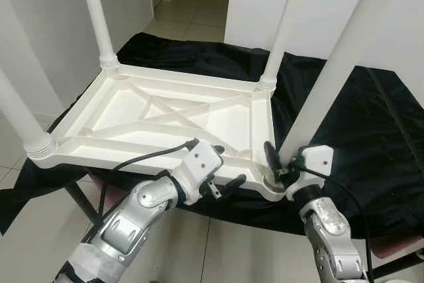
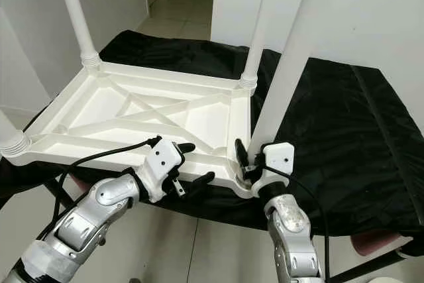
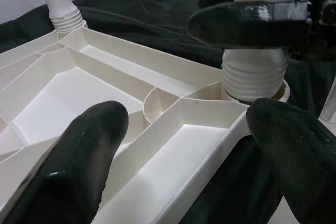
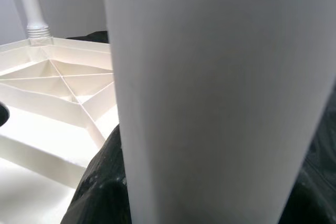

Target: Building children table

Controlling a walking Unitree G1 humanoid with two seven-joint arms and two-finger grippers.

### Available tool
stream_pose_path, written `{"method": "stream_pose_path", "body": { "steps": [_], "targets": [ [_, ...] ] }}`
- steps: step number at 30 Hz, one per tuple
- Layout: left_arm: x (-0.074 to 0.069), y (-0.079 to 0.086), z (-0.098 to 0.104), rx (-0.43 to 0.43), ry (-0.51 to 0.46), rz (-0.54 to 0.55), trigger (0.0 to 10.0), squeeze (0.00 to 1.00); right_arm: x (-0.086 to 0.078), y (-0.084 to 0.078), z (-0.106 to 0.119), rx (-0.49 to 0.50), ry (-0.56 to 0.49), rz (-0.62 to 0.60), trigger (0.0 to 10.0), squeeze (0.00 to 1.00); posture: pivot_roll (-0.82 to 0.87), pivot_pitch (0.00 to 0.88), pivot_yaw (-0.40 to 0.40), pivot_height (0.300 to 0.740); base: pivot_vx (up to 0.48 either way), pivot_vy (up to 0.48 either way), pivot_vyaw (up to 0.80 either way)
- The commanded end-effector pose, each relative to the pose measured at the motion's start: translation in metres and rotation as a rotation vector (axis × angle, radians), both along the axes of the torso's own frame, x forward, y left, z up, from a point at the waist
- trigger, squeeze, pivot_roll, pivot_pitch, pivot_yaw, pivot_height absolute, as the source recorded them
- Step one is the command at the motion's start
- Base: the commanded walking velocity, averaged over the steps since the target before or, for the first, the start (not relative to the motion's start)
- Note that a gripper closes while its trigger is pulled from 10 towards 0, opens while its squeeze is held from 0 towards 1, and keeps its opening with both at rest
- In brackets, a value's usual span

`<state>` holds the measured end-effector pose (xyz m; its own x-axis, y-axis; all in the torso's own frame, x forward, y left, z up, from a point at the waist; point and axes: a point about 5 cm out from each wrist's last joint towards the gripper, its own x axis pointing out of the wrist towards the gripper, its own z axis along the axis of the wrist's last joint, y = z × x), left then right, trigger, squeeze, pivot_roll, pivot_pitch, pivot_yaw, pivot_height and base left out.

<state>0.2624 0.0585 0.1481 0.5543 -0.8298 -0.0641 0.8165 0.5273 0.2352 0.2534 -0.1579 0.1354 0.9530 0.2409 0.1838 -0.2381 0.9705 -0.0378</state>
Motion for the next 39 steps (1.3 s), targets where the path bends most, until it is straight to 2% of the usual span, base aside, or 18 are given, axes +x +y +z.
{"method": "stream_pose_path", "body": {
  "steps": [1,8,14,17,19,23,25,27,28,30,31,33,36,39],
  "targets": [
    [0.000,0.001,0.000,0.013,0.001,-0.032,10.0,0.00,-0.002,-0.001,-0.007,-0.020,0.021,0.009,10.0,0.00,-0.01,0.003,-0.051,0.740,0.000,0.000,0.00],
    [0.000,0.003,0.002,0.014,-0.001,-0.024,10.0,0.00,-0.004,0.002,-0.015,-0.073,0.041,0.040,10.0,0.00,-0.01,0.015,-0.050,0.740,0.000,0.000,0.00],
    [0.002,0.004,0.005,0.013,-0.008,-0.017,10.0,0.00,-0.002,0.008,-0.018,-0.205,0.032,0.116,10.0,0.00,-0.01,0.023,-0.042,0.740,0.000,0.000,0.00],
    [0.002,0.004,0.006,0.013,-0.010,-0.016,10.0,0.00,-0.002,0.008,-0.018,-0.218,0.031,0.126,10.0,0.00,-0.01,0.023,-0.042,0.740,0.000,0.000,0.00],
    [0.004,0.005,0.007,0.011,-0.014,-0.011,10.0,0.00,-0.003,0.008,-0.020,-0.276,0.026,0.159,10.0,0.00,-0.01,0.028,-0.039,0.740,0.000,0.000,0.00],
    [0.005,0.006,0.009,0.008,-0.018,-0.007,10.0,0.00,-0.005,0.007,-0.024,-0.306,0.034,0.185,10.0,0.00,-0.01,0.032,-0.037,0.740,0.000,0.000,0.00],
    [0.005,0.006,0.009,0.008,-0.020,-0.005,10.0,0.00,-0.006,0.007,-0.026,-0.297,0.043,0.192,10.0,0.00,-0.01,0.032,-0.037,0.740,0.000,0.000,0.00],
    [0.005,0.006,0.010,0.007,-0.021,-0.004,10.0,0.00,-0.006,0.005,-0.028,-0.212,0.065,0.173,10.0,0.00,-0.01,0.032,-0.037,0.740,0.000,0.000,0.00],
    [0.005,0.006,0.010,0.007,-0.021,-0.004,10.0,0.00,-0.006,0.005,-0.028,-0.212,0.065,0.173,10.0,0.00,-0.01,0.032,-0.037,0.740,0.000,0.000,0.00],
    [0.006,0.006,0.011,0.006,-0.022,-0.003,10.0,0.00,-0.004,0.004,-0.027,-0.087,0.097,0.152,10.0,0.00,-0.01,0.038,-0.037,0.740,0.000,0.000,0.00],
    [0.006,0.006,0.011,0.006,-0.022,-0.003,10.0,0.00,-0.004,0.004,-0.027,-0.087,0.097,0.152,10.0,0.00,-0.01,0.038,-0.037,0.740,0.000,0.000,0.00],
    [0.006,0.006,0.011,0.005,-0.024,-0.002,10.0,0.00,0.000,0.000,-0.026,0.037,0.130,0.121,10.0,0.00,-0.01,0.038,-0.037,0.740,0.000,0.000,0.00],
    [0.006,0.006,0.012,0.005,-0.025,-0.002,10.0,0.00,0.004,-0.003,-0.023,0.089,0.140,0.106,10.0,0.00,-0.01,0.038,-0.037,0.740,0.000,0.000,0.00],
    [0.006,0.007,0.012,0.005,-0.026,-0.002,10.0,0.00,0.008,-0.005,-0.022,0.095,0.147,0.095,10.0,0.00,-0.01,0.039,-0.035,0.740,0.000,0.000,0.00]
  ]
}}
